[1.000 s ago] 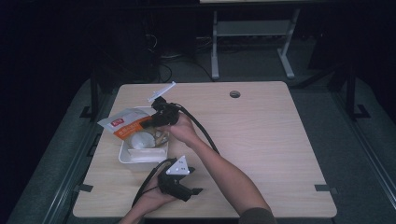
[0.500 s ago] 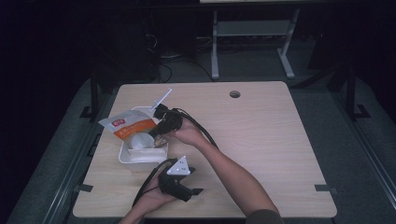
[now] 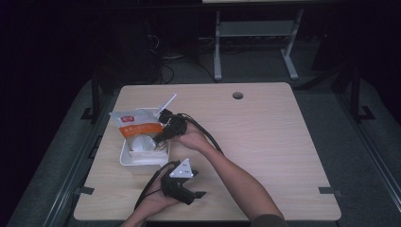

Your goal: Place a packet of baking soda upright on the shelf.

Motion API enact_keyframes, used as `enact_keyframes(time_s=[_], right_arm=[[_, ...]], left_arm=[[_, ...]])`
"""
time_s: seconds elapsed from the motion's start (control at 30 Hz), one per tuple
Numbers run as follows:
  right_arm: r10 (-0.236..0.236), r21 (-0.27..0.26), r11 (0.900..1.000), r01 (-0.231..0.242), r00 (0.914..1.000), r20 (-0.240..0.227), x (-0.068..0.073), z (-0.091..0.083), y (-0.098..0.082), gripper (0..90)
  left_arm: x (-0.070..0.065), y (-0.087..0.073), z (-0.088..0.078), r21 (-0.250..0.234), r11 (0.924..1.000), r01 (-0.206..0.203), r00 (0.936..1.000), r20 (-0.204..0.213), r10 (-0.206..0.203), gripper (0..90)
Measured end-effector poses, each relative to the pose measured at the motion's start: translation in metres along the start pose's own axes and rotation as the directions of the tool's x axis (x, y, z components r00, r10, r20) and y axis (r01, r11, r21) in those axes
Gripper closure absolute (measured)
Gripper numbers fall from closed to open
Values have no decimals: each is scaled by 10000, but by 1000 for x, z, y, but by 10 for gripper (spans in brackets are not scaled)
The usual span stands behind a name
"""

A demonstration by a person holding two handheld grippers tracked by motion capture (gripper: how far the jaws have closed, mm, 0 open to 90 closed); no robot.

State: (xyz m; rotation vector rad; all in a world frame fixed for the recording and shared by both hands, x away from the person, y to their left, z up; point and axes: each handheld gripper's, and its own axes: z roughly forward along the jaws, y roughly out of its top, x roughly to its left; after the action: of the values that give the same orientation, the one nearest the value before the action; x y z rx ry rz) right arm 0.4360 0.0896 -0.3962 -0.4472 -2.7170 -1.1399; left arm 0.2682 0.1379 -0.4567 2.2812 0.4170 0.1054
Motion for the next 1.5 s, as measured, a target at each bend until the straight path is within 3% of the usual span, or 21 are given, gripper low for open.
enact_keyframes(time_s=[0.17, 0.63, 0.87, 1.5], right_arm=[[221, -472, 9986, -231, 9995, -220, -3, -5, -1, 852], [211, -340, 9992, -213, 9997, -77, -3, -4, -7, 889], [271, -471, 9985, -274, 9996, -73, -3, -8, -7, 852], [244, -1045, 9942, -252, 9997, -91, -1, -39, -12, 748]], left_arm=[[0, 0, 0, -10, 10000, 1, 10000, 2, -1, 229], [0, 0, 1, -9, 10000, 6, 10000, 9, -6, 228], [1, 0, 1, -5, 10000, 4, 10000, 6, -4, 228], [2, -1, 0, -69, 9999, 82, 10000, -37, -82, 227]])
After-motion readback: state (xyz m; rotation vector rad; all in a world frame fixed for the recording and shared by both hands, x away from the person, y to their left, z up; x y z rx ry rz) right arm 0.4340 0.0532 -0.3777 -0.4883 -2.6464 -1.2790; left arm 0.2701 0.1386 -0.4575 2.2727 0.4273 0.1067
